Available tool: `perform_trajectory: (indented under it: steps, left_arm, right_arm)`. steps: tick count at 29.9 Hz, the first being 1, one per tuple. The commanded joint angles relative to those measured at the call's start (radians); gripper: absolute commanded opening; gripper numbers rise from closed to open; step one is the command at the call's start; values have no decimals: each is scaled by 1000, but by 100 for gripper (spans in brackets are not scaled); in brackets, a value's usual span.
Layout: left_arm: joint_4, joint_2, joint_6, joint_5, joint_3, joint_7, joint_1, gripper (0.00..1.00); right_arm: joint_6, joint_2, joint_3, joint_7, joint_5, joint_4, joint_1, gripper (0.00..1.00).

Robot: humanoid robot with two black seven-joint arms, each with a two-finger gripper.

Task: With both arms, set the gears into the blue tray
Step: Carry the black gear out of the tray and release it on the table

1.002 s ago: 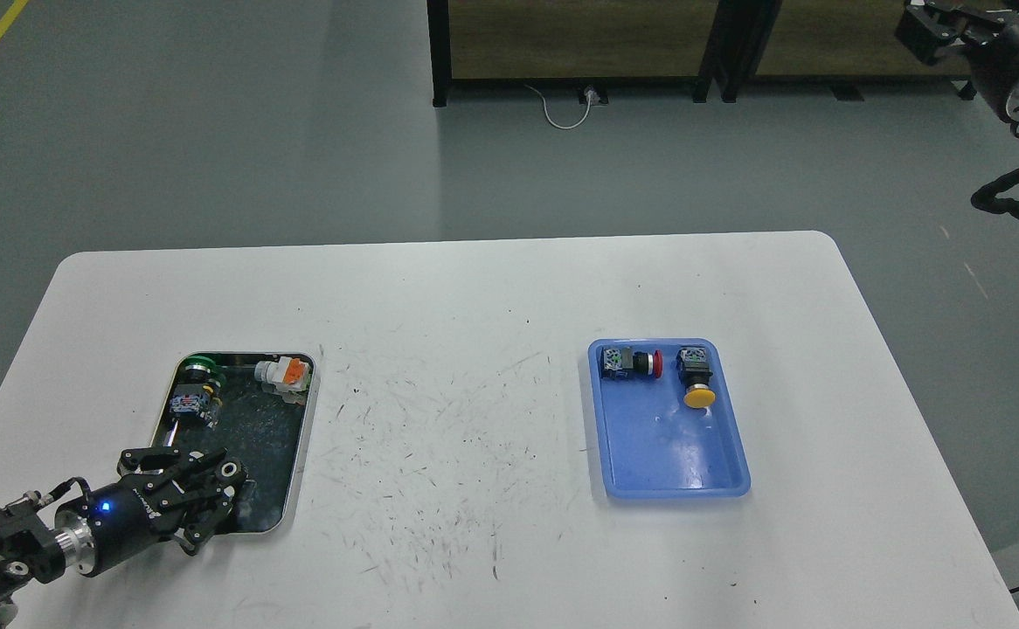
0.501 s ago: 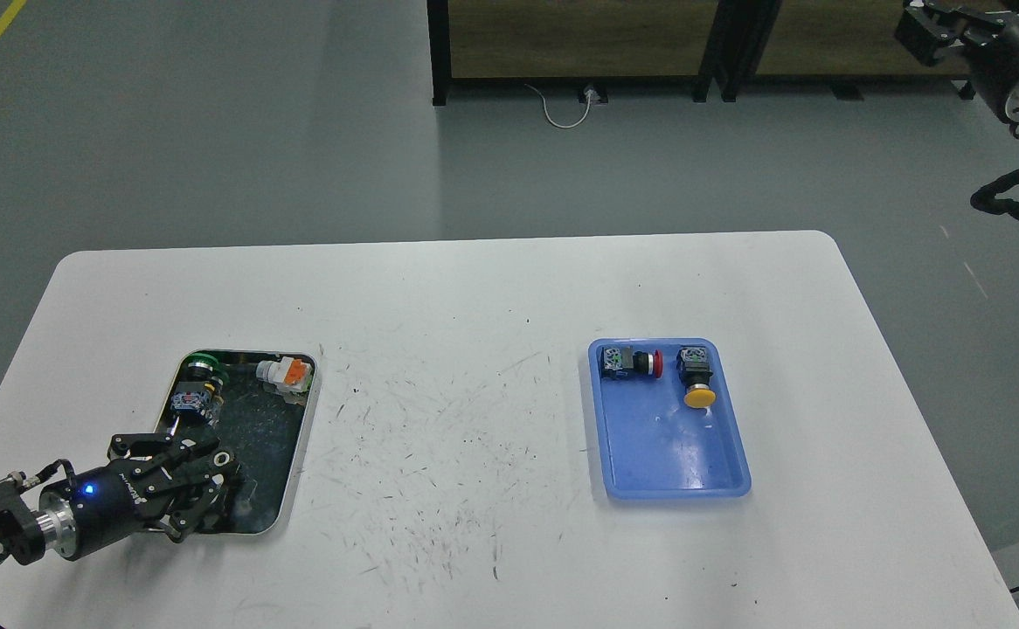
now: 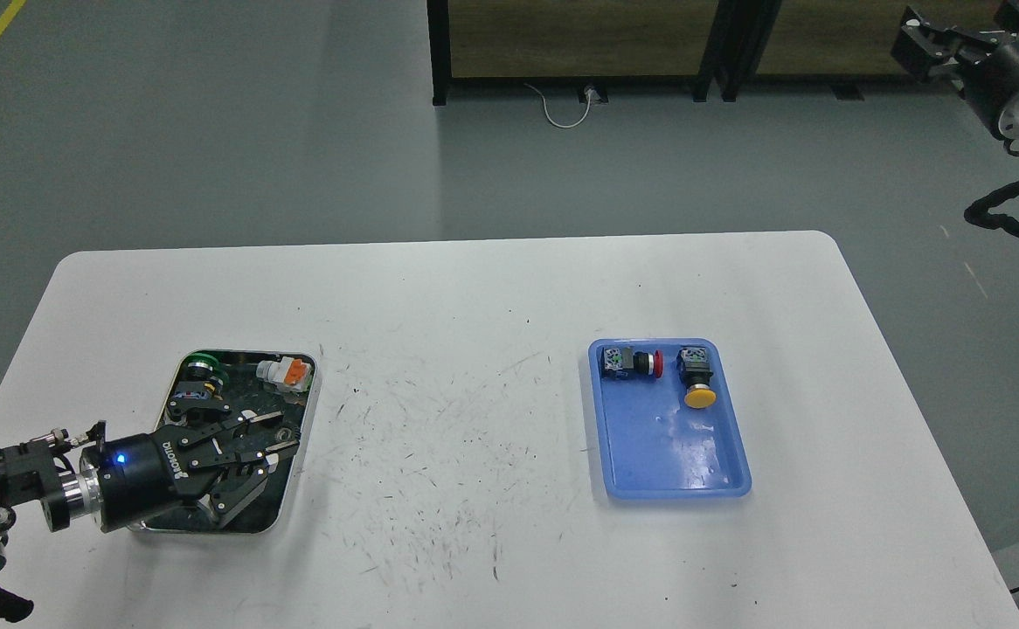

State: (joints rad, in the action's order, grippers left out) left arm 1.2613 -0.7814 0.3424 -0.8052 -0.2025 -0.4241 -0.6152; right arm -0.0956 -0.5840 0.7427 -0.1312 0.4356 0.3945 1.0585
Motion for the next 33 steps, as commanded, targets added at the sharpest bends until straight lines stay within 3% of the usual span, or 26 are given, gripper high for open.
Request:
perform_trajectory:
  steps: [1,6,17,22,28,33]
  left_arm:
    - [50,19,0,-5,2,37,-17,28]
    - [75,105,0,-6,11,79,-38,28]
    - [43,315,-40,-12,167,93,-77,29]
    - [-31,404,-45,-12,201,94,-78,29]
    - [-209,513,-76,-11,206,79,-74,29]
    - [-269,542,-79,-11,215,70,-69,29]
  right_arm:
    - [13,7,-32,-5,0,-3,3,100]
    - [20,9,-36,-5,0,-3,1,100]
    - [33,35,-57,-4,0,-25,6,100]
    - [39,52,-71,-2,0,-39,14,100]
    - [40,50,-72,-2,0,-40,14,100]
    - [40,52,-72,-2,0,-40,14,100]
